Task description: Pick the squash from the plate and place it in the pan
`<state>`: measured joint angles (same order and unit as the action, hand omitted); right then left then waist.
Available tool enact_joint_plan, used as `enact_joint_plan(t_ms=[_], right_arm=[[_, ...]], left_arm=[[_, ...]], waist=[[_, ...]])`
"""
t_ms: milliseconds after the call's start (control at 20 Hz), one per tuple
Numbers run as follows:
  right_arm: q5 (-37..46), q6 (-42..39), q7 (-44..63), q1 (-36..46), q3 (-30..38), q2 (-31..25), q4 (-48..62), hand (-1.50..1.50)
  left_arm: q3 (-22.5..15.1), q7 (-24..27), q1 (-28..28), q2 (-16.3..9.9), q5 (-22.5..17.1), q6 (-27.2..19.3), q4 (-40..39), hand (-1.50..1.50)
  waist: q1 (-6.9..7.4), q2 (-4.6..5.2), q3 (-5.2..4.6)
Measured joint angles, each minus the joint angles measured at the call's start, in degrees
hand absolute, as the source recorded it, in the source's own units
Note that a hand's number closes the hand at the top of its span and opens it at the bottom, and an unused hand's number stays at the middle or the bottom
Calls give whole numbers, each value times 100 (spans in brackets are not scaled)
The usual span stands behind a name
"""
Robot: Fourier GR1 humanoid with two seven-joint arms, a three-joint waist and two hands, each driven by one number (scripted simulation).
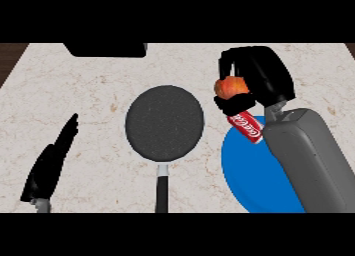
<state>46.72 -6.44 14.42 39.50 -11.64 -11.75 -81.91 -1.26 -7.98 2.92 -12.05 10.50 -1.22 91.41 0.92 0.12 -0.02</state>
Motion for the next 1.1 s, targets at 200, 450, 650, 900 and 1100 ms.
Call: enact_joint_plan(t_ms=[200, 450, 650, 900, 1100], right_arm=[[-21, 139, 91, 558, -17, 615, 793, 150], [-414, 723, 17, 1222, -133, 1006, 2180, 150], [-849, 1170, 90, 1676, -645, 1111, 3219, 150], [-1220, 1426, -6, 2005, -1379, 1155, 4247, 150], [-2141, 1208, -5, 1920, -1349, 1168, 4570, -150]], left_arm=[[-2, -5, 63, 10, -6, 49, 106, 0], [-29, -66, 9, 24, 48, 84, 106, 0], [-54, -8, -42, 50, 65, 116, 61, 0], [-113, -30, -154, 60, 64, 204, 57, 0], [-157, -26, -321, 77, 82, 247, -12, 0]], waist=[[29, 4, 0], [115, 30, 1], [222, 53, 0], [397, 97, -1], [526, 144, 2]])
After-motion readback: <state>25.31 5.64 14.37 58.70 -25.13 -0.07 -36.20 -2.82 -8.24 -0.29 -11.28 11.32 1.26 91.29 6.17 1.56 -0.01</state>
